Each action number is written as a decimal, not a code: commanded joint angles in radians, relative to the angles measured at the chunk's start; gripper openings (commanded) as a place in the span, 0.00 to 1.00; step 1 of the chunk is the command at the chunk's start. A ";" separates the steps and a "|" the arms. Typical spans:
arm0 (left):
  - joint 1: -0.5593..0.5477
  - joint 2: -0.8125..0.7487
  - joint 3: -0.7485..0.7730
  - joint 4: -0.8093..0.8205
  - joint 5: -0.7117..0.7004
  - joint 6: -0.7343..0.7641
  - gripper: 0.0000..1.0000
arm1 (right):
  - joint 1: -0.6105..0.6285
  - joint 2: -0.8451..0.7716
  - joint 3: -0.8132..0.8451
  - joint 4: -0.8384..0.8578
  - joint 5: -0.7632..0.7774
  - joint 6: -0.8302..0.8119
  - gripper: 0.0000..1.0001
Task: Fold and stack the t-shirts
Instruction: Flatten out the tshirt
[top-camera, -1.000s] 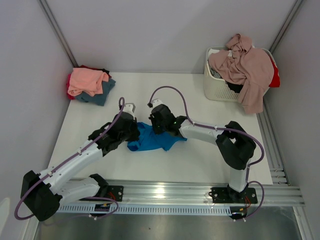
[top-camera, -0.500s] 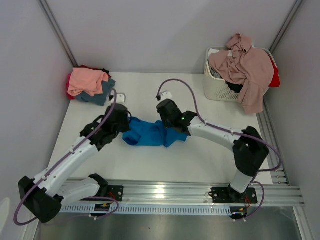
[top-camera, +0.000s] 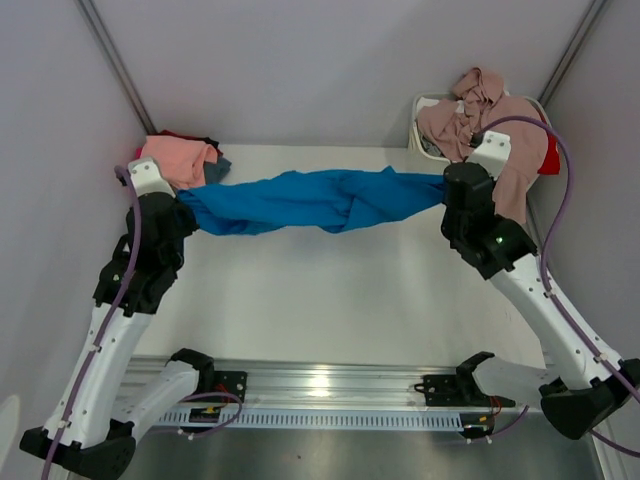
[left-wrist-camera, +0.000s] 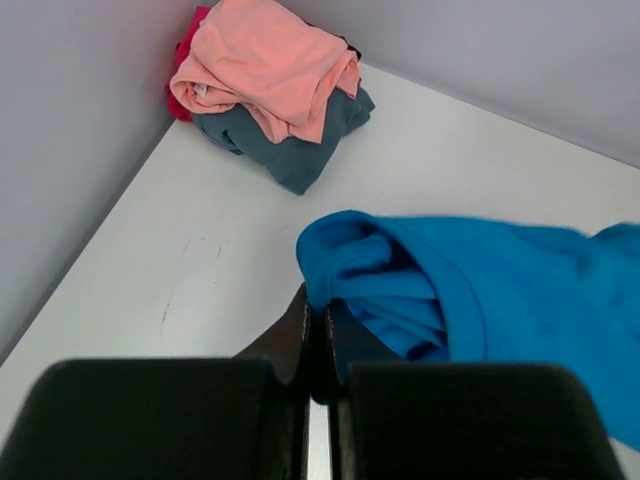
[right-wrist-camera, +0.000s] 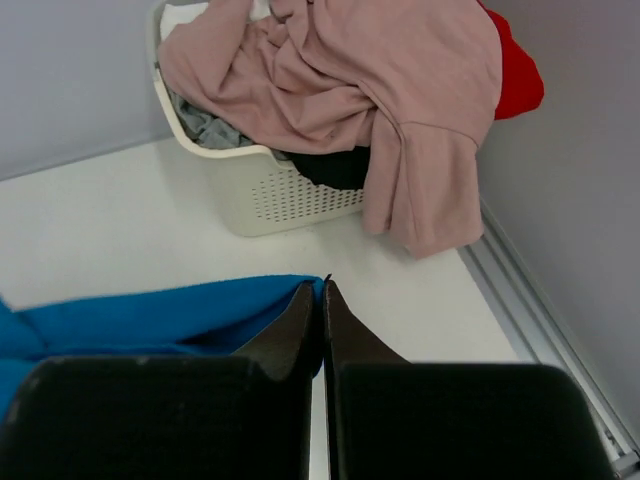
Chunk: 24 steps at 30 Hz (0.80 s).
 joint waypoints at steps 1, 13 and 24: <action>0.013 0.003 0.013 0.015 -0.028 0.006 0.00 | -0.008 0.025 -0.030 -0.010 0.096 -0.007 0.00; -0.094 0.146 0.032 0.244 0.234 0.030 0.00 | 0.092 0.258 0.209 0.002 0.101 0.006 0.00; 0.073 0.033 -0.086 0.133 0.183 -0.101 0.00 | -0.141 -0.095 -0.033 0.012 -0.007 0.060 0.00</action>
